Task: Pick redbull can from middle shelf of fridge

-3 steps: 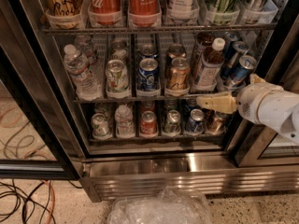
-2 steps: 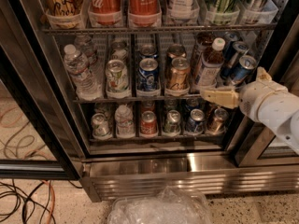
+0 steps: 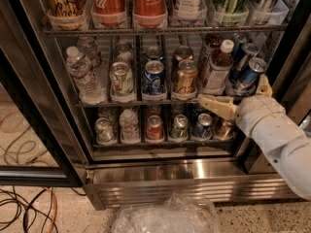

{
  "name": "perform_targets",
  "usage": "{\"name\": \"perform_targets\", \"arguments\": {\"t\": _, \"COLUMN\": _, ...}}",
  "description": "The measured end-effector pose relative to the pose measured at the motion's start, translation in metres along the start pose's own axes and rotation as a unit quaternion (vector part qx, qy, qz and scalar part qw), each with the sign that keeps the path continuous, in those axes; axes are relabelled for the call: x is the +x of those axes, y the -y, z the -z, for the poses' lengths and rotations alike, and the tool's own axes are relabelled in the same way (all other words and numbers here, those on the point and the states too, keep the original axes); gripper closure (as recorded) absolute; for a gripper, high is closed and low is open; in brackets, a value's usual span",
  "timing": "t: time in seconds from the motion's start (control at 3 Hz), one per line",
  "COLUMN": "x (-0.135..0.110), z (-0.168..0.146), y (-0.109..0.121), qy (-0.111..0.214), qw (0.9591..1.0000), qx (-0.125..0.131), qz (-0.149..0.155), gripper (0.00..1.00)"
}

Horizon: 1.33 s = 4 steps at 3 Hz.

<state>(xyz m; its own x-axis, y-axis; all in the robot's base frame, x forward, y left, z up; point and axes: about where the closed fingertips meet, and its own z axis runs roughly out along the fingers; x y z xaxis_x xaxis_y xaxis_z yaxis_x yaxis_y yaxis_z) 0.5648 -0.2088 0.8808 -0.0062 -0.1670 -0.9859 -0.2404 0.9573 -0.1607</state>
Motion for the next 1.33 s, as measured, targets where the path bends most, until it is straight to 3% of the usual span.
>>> {"name": "perform_targets", "arguments": {"t": 0.67, "x": 0.007, "z": -0.004, "y": -0.005, "qy": 0.000, "qw": 0.9999, "qx": 0.006, "qz": -0.013, "gripper": 0.05}}
{"name": "perform_targets", "arguments": {"t": 1.0, "x": 0.017, "z": -0.007, "y": -0.005, "qy": 0.007, "qw": 0.9988, "qx": 0.026, "qz": -0.040, "gripper": 0.05}}
{"name": "perform_targets", "arguments": {"t": 1.33, "x": 0.020, "z": -0.011, "y": 0.004, "qy": 0.037, "qw": 0.9954, "qx": 0.055, "qz": -0.070, "gripper": 0.05}}
